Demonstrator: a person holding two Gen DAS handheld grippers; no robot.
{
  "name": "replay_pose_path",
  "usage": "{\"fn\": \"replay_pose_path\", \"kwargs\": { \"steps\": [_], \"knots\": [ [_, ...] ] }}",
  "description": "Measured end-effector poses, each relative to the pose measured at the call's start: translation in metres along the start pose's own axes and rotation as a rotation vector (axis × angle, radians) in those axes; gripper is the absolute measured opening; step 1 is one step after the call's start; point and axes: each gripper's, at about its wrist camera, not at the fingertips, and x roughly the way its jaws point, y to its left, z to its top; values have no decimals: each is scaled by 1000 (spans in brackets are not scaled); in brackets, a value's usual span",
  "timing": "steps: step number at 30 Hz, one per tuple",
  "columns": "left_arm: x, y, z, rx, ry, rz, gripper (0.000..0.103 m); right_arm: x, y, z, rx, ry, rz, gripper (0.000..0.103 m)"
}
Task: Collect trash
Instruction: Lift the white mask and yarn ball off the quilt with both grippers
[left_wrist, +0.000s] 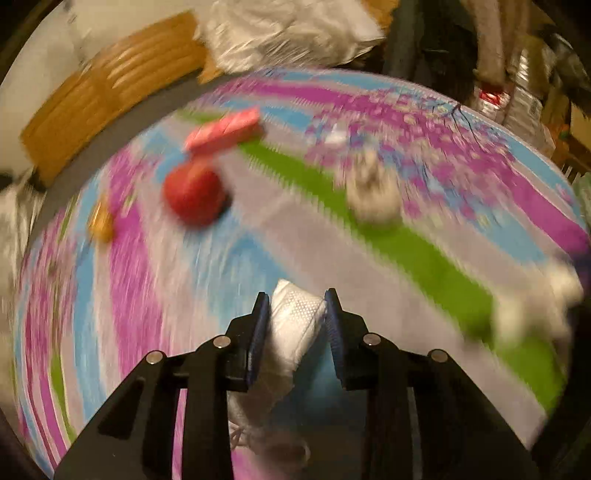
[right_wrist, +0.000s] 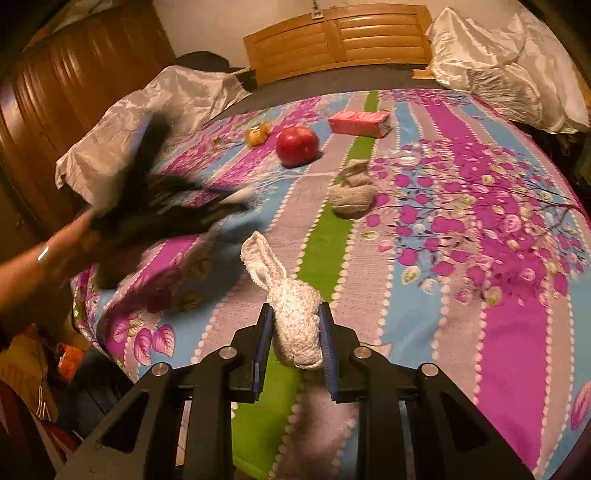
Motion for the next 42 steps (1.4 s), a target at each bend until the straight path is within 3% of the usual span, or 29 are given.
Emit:
{"fn": "replay_pose_path", "kwargs": {
  "steps": [5, 7, 9, 12, 13, 16, 19, 20, 21, 22, 23, 26, 34, 42],
  "knots": [
    [-20, 14, -65, -140, 115, 134, 32, 13, -7, -9, 13, 29, -42, 29],
    [-10, 20, -81, -215, 146, 149, 33, 29, -3, -18, -43, 63, -88, 41],
    [-11, 24, -84, -208, 126, 184, 43, 33, 1, -19, -82, 74, -106, 51],
    [-33, 31, -79, -224, 43, 147, 62, 15, 2, -18, -98, 17, -113, 73],
    [-43, 36, -79, -242, 3, 142, 67, 9, 2, -18, -99, -1, -109, 74],
    [-45, 44, -81, -249, -13, 162, 67, 13, -3, -18, -113, 11, -129, 74],
    [-25, 41, -81, -217, 26, 121, 67, 31, -5, -20, -126, 31, -141, 70],
    [-16, 35, -84, -183, 54, 120, 63, 37, -3, -21, -141, 32, -150, 64],
    [-8, 28, -89, -144, 75, 130, 57, 45, -1, -22, -146, 38, -148, 43],
    [-4, 22, -93, -114, 79, 137, 51, 49, -2, -22, -132, 43, -145, 34],
    [-6, 18, -94, -104, 58, 142, 36, 50, -3, -23, -98, 28, -140, 33],
    [-17, 11, -92, -109, 49, 169, 29, 39, -1, -24, -63, -14, -118, 31],
    [-64, -16, -72, -162, -49, 145, 28, -36, 19, -31, -42, -133, -111, 31],
    [-72, -76, -48, -45, -77, 124, 28, -95, 34, -55, -20, -173, -123, 31]
  ]
}}
